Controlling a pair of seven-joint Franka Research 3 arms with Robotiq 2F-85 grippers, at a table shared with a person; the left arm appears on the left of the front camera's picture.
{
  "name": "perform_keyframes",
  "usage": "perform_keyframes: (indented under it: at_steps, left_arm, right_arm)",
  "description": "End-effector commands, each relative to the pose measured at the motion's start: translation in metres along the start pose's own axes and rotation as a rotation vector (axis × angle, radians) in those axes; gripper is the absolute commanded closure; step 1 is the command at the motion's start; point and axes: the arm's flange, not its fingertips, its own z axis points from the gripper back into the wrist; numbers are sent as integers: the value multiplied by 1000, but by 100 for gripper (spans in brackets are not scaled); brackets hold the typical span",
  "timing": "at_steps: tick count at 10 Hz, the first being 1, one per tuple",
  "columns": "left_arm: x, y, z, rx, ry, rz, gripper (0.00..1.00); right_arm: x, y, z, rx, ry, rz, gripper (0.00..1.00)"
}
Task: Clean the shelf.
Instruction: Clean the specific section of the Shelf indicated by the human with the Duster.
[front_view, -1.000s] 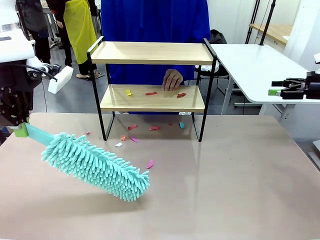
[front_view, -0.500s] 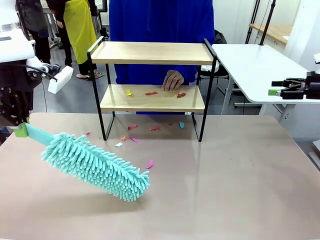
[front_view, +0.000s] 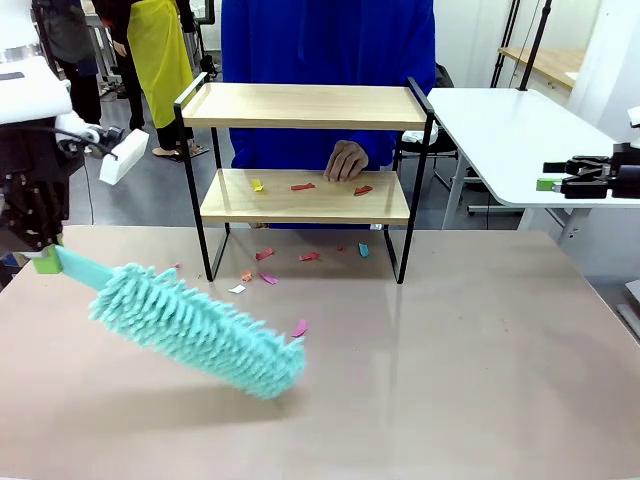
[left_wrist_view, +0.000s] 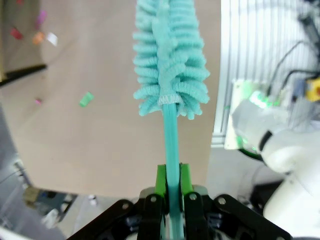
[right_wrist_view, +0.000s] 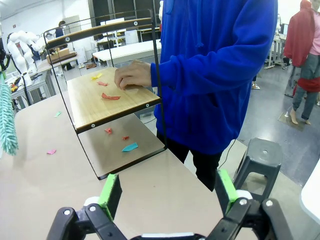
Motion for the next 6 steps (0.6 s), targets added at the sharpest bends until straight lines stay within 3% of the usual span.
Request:
perform_keyframes:
  at_steps: [1,4,5,6]
  left_arm:
    - [28,-7,11,23,-124,120,87]
    - [78,-14,29,49,-281,431,87]
    - [96,-15,32,86,-289,581,87]
    - [116,-17,34,105,-331,641,87]
  right_arm:
    - [3,1,-1,0,-3,5,0]
    - [3,1,-1,0,-3,5,0]
    - [3,1,-1,0,-3,5,0]
    - [3,1,-1,0,-3,5,0]
